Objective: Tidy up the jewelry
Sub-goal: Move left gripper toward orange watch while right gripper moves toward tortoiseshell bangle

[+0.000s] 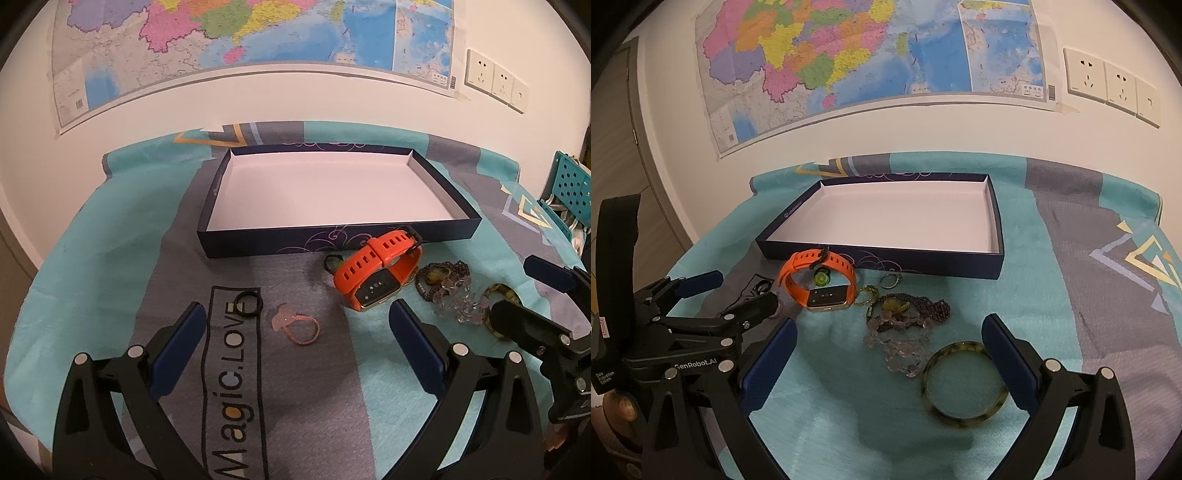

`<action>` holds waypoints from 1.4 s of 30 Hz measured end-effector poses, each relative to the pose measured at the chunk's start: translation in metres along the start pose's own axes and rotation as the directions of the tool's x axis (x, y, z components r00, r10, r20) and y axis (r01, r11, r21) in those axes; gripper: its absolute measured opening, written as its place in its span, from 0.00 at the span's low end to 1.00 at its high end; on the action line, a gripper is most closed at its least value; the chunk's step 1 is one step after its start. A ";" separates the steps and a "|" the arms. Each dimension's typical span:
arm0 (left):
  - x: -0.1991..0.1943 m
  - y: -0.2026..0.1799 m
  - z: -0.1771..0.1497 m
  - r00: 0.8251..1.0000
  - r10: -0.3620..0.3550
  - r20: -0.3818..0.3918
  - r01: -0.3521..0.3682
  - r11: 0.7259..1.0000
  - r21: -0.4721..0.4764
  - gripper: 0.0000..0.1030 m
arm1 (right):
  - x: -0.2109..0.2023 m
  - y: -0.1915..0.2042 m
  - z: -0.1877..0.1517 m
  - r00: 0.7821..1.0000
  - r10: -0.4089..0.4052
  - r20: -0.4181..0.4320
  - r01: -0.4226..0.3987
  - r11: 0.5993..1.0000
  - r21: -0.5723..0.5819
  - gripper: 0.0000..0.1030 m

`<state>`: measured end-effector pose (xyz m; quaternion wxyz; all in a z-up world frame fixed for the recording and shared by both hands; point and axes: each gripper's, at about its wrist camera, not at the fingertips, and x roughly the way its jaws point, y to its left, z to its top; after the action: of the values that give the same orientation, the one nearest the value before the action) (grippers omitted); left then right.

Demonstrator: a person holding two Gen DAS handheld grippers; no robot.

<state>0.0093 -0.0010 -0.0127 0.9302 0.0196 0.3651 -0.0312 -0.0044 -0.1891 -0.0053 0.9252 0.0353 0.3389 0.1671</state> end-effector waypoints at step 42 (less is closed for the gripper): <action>0.014 0.003 0.003 0.998 -0.052 -0.023 0.052 0.999 0.006 0.88 | 0.007 -0.011 -0.001 1.000 -0.013 -0.021 0.013 1.000 0.011 0.94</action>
<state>0.0217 0.0015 -0.0195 0.9249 0.0135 0.3758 -0.0563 0.0033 -0.1975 -0.0122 0.9225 0.0366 0.3496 0.1594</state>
